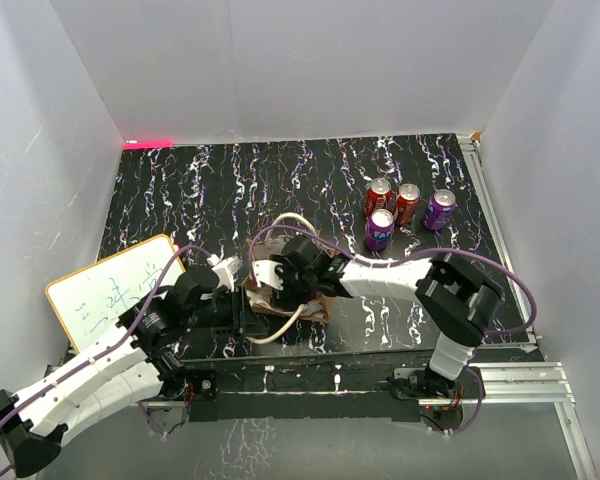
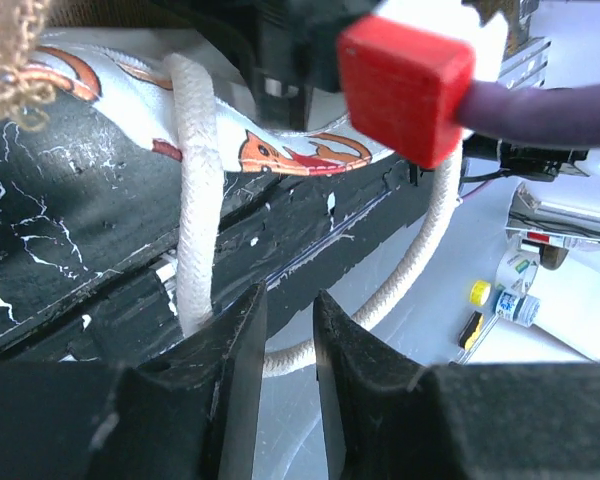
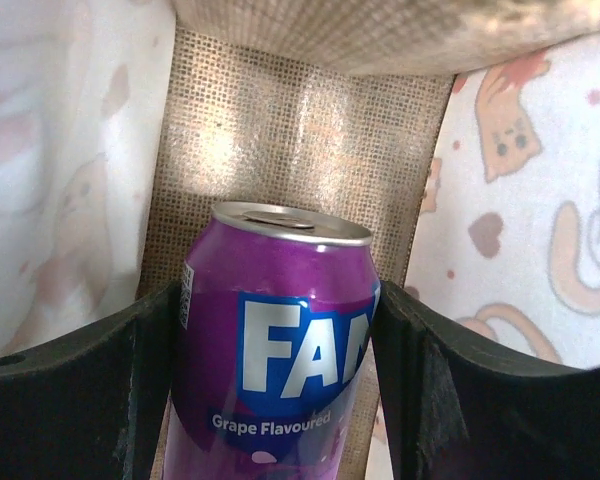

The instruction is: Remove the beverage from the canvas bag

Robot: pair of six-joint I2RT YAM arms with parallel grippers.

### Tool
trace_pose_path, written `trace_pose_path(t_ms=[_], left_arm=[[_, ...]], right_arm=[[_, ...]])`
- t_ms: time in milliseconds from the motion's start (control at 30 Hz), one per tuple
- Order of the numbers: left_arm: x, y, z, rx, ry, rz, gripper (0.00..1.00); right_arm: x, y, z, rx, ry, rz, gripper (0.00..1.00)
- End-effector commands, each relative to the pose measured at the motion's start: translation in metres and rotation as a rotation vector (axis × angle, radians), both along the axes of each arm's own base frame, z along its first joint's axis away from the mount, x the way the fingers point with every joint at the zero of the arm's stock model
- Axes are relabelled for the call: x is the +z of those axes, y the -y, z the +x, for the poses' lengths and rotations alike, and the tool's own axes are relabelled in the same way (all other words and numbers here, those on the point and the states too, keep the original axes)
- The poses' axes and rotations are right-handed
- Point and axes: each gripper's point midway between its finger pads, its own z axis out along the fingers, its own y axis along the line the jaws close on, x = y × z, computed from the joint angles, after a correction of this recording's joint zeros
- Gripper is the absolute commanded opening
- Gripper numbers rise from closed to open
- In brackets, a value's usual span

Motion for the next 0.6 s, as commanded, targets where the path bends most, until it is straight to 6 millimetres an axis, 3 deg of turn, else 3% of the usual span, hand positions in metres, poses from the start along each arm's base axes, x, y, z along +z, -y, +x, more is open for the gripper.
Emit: trace_pose_path(t_ms=[0,133,267,567], left_arm=[[0.018,-0.008,0.007,0.030,0.080,0.005,0.25],[0.029,-0.015,0.014,0.067,0.129,0.022,0.27],[0.042,-0.024,0.022,0.117,0.185,0.034,0.29],[0.079,-0.054,0.042,0.271,0.343,0.051,0.34]], right_arm=[[0.077,-0.022,0.015,-0.053,0.123,0.270,0.44],[0.104,-0.028,0.011,-0.034,0.145,0.365,0.36],[0.115,-0.025,0.018,-0.090,0.180,0.407,0.22],[0.181,-0.020,0.020,-0.153,0.252,0.694,0.13]])
